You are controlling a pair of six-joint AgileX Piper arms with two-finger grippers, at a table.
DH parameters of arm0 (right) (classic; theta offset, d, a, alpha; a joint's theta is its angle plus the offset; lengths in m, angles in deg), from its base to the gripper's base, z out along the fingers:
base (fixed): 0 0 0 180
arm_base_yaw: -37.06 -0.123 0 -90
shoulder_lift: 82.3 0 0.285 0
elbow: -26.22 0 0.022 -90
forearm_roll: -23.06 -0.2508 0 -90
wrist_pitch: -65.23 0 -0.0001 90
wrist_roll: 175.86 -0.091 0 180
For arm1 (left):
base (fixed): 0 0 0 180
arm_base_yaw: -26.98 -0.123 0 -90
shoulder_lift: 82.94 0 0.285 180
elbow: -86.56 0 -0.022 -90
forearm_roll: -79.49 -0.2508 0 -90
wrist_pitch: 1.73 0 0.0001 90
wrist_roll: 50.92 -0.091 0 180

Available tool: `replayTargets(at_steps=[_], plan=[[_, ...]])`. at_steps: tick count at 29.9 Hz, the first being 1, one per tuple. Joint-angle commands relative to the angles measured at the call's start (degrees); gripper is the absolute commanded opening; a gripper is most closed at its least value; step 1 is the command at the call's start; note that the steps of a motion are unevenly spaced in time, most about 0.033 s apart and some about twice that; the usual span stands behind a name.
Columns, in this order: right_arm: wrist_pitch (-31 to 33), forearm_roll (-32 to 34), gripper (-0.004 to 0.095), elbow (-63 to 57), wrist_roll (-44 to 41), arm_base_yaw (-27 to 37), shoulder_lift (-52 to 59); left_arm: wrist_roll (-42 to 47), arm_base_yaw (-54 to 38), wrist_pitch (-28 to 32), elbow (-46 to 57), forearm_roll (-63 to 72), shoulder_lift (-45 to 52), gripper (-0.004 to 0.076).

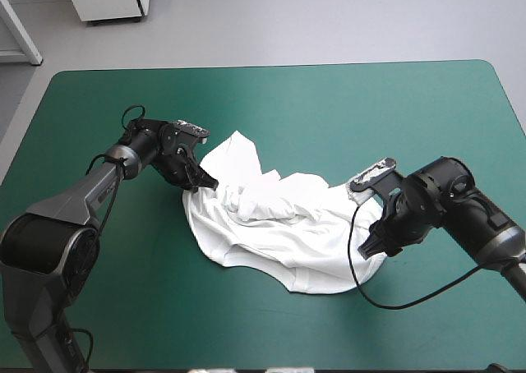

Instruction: Fold the cloth

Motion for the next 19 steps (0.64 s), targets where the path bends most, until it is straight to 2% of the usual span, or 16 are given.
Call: replayTargets(at_steps=[1,6,11,19], plan=[[0.50,-1.45,0.0514,-0.50,-0.24,0.40,1.27,-0.48,-0.10,1.53,-1.09,0.19,0.87,-0.0004],[-3.12,-4.10,0.0514,-2.80,-0.69,0.40,1.27,-1.48,-0.10,0.98,-1.09,0.19,0.87,-0.0009],[-6.74,-3.02,0.0514,-3.84,-2.49,0.40,-0.96,-2.01,-0.10,0.90,-1.09,1.79,0.87,-0.0009],[-7.14,-1.04,0.0514,-3.84,-4.65,0.40,-7.16,-2.99,-0.10,0.34,-1.09,1.81,0.87,-0.0009]])
